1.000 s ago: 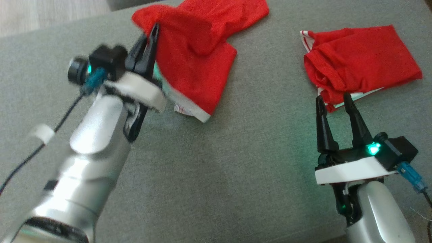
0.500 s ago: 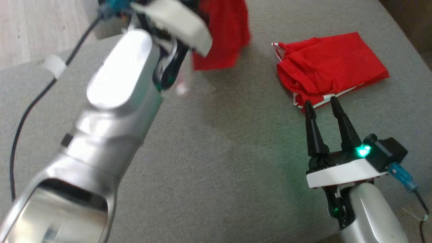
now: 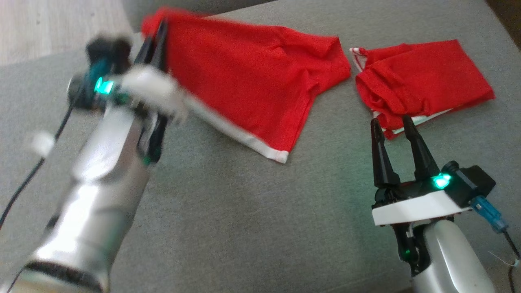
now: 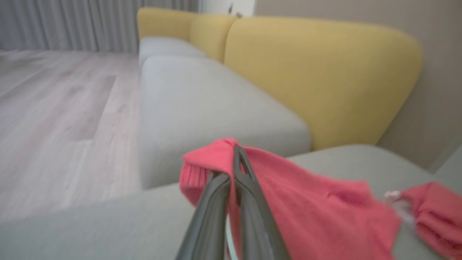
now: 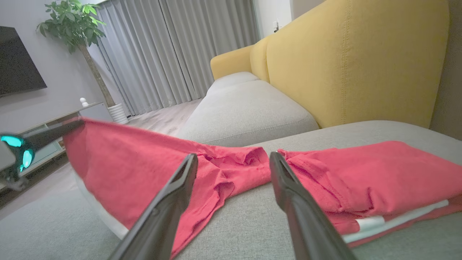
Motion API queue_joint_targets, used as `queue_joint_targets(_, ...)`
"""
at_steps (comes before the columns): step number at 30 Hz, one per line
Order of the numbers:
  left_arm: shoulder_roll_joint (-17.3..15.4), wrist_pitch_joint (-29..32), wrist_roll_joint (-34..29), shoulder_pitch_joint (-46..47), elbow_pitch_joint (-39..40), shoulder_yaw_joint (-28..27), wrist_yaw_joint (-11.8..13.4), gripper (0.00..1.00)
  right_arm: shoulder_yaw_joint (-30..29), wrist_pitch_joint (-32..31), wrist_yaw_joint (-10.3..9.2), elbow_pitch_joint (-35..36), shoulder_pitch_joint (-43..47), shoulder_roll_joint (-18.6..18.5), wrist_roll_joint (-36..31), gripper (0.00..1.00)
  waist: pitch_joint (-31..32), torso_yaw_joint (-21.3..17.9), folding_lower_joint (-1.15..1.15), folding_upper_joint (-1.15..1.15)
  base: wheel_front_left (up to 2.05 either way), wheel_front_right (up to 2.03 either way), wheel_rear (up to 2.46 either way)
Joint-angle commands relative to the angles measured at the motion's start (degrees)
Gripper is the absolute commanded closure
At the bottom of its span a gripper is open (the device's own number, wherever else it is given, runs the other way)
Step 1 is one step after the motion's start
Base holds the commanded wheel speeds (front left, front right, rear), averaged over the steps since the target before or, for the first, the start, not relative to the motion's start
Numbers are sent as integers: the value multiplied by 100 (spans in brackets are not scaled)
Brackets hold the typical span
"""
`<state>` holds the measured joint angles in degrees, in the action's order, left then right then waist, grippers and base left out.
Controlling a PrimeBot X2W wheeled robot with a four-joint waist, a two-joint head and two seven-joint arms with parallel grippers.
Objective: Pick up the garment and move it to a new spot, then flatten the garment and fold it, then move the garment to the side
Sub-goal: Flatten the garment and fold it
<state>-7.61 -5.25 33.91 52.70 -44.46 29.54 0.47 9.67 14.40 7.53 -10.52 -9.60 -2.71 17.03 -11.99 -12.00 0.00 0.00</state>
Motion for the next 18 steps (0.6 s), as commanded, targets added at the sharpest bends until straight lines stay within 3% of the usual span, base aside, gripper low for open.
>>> queue_joint_targets(1,-358,-5,43,-99,-12,-162,13,100,100,60,-4,205,-76,-17,-84,0,-99,120,0,0,0,0,0)
queue_joint_targets(7,-720,-19,8,-708,-598,-135,147,100,110,60,-4,186,-134,-17,-213,0,-188,318,0,0,0,0,0)
queue_joint_targets(8,-733,-30,-2,-753,-668,-114,143,55,110,60,-4,180,-139,-17,-239,0,-187,355,0,0,0,0,0)
queue_joint_targets(9,-732,-54,-4,-783,-725,-101,137,0,105,60,-4,173,-143,-17,-268,0,-185,393,0,0,0,0,0)
queue_joint_targets(18,-639,-832,-114,-706,-623,-123,123,0,58,60,-4,130,-165,-17,-449,0,-116,708,0,0,0,0,0)
